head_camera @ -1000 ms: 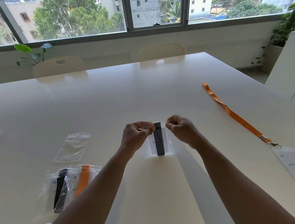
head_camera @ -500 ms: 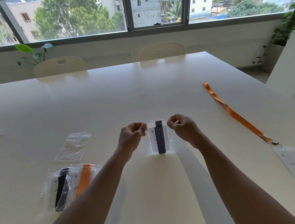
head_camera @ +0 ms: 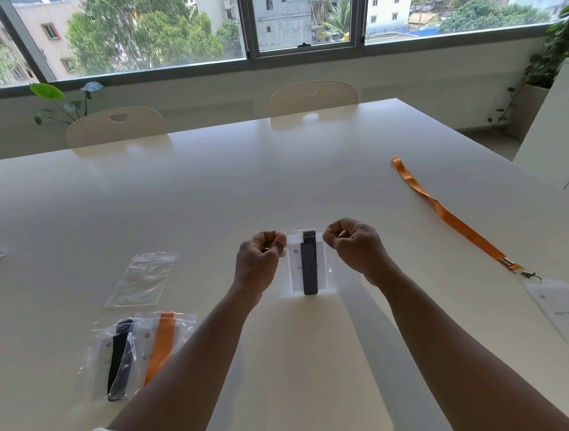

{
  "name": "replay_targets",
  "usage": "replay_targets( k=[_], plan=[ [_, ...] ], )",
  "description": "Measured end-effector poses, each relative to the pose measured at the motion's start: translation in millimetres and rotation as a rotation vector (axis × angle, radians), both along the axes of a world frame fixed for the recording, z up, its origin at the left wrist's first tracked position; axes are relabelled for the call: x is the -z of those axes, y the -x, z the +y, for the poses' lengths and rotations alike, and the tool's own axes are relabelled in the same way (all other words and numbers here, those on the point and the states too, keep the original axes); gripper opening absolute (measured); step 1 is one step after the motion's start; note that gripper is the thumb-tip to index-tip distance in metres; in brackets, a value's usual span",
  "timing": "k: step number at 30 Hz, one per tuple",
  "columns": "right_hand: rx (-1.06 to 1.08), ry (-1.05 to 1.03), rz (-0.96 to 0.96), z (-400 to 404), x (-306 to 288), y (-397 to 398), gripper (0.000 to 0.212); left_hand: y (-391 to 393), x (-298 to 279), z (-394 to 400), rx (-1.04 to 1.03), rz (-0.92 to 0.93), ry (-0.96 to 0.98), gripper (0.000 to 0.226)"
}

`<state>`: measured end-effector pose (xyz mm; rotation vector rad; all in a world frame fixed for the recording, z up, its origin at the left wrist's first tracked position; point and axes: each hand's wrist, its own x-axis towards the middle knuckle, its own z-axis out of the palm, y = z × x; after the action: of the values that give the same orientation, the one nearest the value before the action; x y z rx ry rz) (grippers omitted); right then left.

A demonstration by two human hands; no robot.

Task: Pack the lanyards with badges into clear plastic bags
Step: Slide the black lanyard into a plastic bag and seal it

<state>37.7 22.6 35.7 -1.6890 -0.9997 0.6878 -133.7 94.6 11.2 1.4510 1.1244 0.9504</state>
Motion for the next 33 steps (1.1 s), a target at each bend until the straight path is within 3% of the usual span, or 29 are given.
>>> replay_targets(
  k=[6,9,14,24,33],
  plan=[
    [-0.016,-0.022,0.147,-2.6,6.3,-0.1,0.014,-2.0,6.1,-9.0,-0.002,-0.151,0.083,0.015],
    [-0.035,-0.054,0.244,-2.7,12.5,4.5,0.013,-5.9,11.5,-13.5,-0.006,-0.175,0.131,0.026],
    [-0.020,-0.062,0.298,-1.9,17.7,10.6,0.016,-13.4,13.1,-19.3,-0.044,-0.196,0.115,0.023],
    [-0.015,-0.080,0.162,-5.3,31.3,22.0,0.017,-21.0,21.7,-32.2,-0.306,0.057,-0.132,0.013],
    [-0.099,-0.096,0.111,-5.9,38.5,47.3,0.016,7.0,21.7,-41.7,-0.465,0.186,-0.183,0.017]
  ],
)
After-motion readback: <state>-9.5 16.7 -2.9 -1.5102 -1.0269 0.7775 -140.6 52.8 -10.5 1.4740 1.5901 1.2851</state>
